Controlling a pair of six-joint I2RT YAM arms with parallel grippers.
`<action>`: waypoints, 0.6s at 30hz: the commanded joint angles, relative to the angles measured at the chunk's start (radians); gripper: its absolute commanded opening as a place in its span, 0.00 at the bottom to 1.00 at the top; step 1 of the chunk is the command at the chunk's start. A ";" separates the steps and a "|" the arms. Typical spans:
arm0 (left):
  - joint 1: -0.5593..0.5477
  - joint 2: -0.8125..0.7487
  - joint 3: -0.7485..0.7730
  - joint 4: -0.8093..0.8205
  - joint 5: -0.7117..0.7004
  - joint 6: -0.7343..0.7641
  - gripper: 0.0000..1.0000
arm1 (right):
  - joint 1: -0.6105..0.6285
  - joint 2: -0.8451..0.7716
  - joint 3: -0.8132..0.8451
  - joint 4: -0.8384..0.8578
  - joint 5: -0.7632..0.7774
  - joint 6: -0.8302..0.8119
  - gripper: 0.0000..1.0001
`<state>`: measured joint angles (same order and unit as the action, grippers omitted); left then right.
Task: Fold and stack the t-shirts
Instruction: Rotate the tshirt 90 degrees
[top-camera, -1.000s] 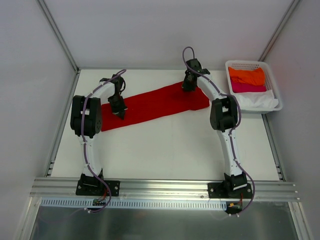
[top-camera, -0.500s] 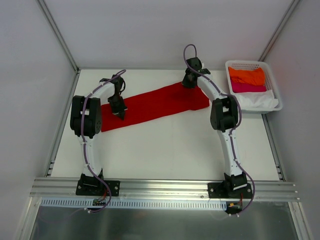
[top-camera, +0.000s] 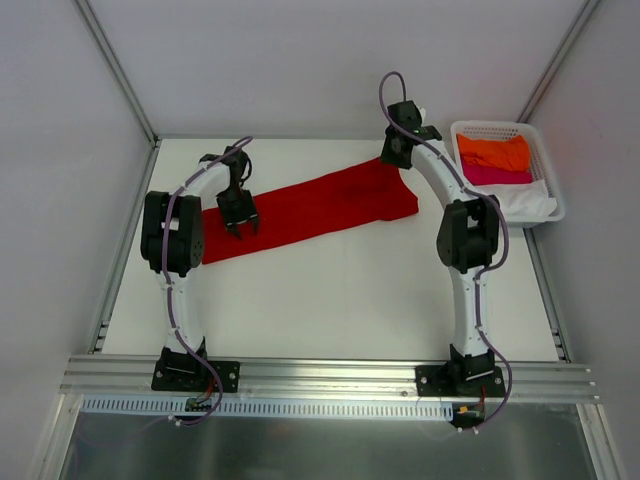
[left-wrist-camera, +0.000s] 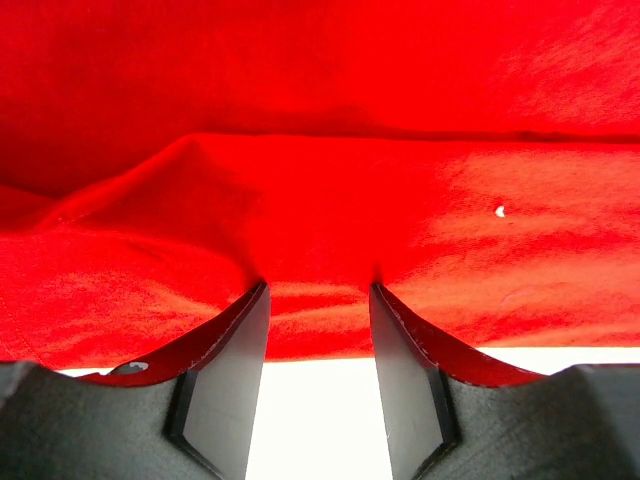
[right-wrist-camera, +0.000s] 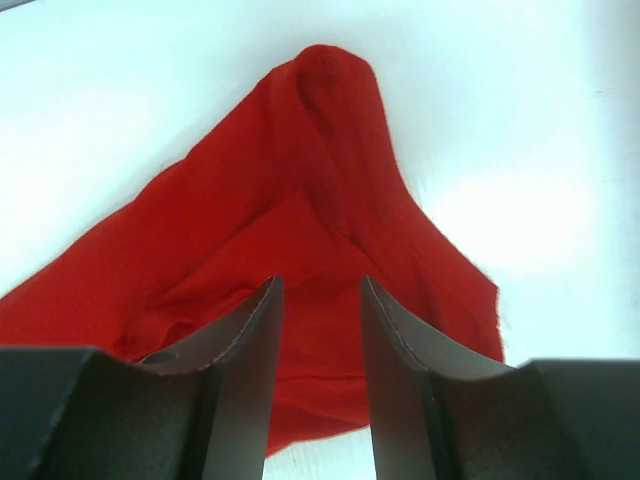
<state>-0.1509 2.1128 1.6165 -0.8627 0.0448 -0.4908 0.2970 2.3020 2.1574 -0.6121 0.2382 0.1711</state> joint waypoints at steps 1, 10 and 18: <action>-0.006 -0.001 0.042 -0.025 0.012 -0.006 0.45 | 0.001 -0.078 -0.030 -0.037 0.049 -0.061 0.40; -0.007 -0.011 0.028 -0.025 -0.003 -0.009 0.41 | -0.002 -0.001 -0.016 -0.081 -0.022 -0.015 0.33; -0.007 -0.017 0.014 -0.024 -0.008 -0.012 0.41 | -0.013 0.060 0.015 -0.104 -0.076 0.014 0.31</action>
<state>-0.1509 2.1128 1.6318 -0.8623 0.0444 -0.4911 0.2935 2.3497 2.1273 -0.6804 0.1993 0.1612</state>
